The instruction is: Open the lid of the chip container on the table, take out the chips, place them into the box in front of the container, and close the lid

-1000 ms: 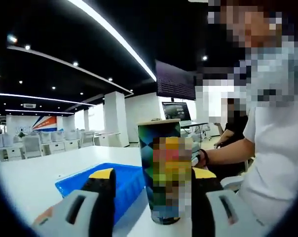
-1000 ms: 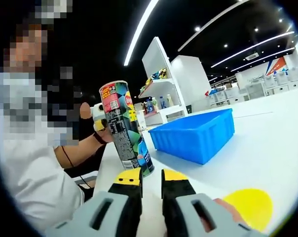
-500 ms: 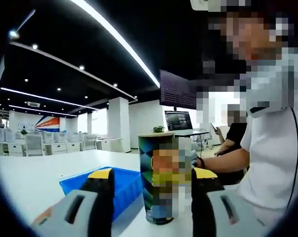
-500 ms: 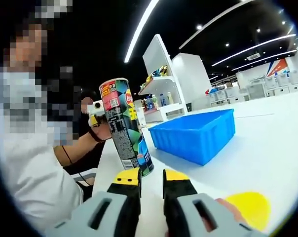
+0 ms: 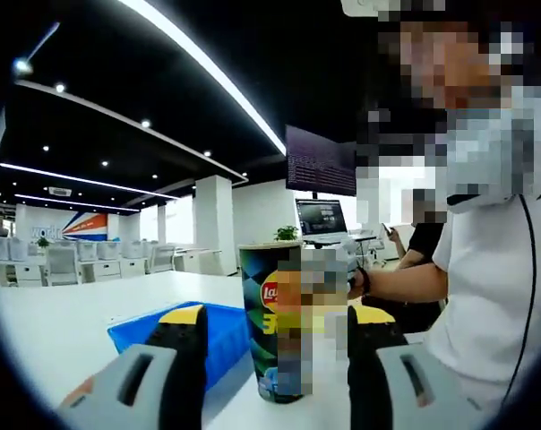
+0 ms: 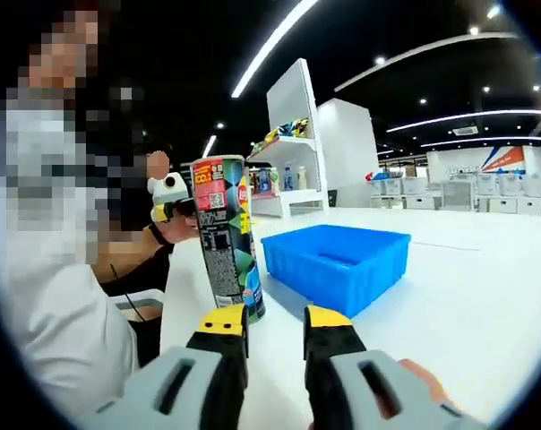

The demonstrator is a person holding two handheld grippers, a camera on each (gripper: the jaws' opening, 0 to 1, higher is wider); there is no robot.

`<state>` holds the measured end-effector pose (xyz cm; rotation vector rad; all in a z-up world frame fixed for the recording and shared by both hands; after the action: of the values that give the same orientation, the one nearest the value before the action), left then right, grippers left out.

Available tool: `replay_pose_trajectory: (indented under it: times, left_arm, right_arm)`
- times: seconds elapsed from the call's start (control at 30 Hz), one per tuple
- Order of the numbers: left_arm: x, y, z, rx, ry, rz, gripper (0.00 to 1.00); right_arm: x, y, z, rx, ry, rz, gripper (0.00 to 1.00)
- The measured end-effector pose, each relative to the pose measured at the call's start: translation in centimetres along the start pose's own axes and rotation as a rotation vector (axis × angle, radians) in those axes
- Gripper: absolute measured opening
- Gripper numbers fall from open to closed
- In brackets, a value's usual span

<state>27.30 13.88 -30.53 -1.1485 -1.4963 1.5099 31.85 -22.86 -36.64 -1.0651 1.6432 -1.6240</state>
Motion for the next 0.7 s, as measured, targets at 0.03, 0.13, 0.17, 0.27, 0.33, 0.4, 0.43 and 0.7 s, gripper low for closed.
replay_pose_trajectory:
  times: [0.03, 0.13, 0.17, 0.27, 0.33, 0.4, 0.43, 0.7]
  left_arm:
    - [0.1, 0.0, 0.0, 0.003, 0.0, 0.001, 0.63]
    - [0.2, 0.1, 0.3, 0.009, 0.001, 0.003, 0.63]
    - [0.3, 0.1, 0.3, 0.012, 0.002, 0.003, 0.63]
    - [0.4, 0.4, 0.4, 0.018, 0.004, -0.008, 0.63]
    - [0.4, 0.6, 0.6, 0.016, 0.003, -0.018, 0.63]
    - [0.3, 0.7, 0.7, 0.018, 0.005, -0.023, 0.63]
    - [0.3, 0.8, 0.7, 0.019, 0.007, -0.023, 0.63]
    - [0.1, 1.3, 0.7, 0.031, 0.007, -0.029, 0.62]
  right_arm:
    - [0.2, -0.1, 0.2, 0.005, 0.014, -0.005, 0.26]
    - [1.2, -0.3, 0.7, 0.016, 0.062, -0.021, 0.27]
    - [1.3, -0.4, 0.9, 0.018, 0.072, -0.025, 0.28]
    - [2.2, -0.4, 1.6, 0.05, 0.141, -0.064, 0.32]
    - [2.6, -0.4, 1.7, 0.056, 0.158, -0.074, 0.33]
    - [3.1, -0.4, 1.9, 0.07, 0.184, -0.092, 0.35]
    - [3.3, -0.4, 1.9, 0.081, 0.196, -0.101, 0.35]
    - [4.3, 0.1, 2.3, 0.085, 0.275, -0.211, 0.41]
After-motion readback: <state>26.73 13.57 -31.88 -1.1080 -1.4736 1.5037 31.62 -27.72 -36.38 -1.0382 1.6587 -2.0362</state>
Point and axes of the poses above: the point that each gripper's makers call its tool centre point, and the gripper's own axes: x roughly backward along the fingers, z roughly to its right, y roughly out of its underside, the point moved 9 cm from there along x, roughly backward along the fingers, and after that the axes turned 2 degrees about y, right-handed, at the moved point
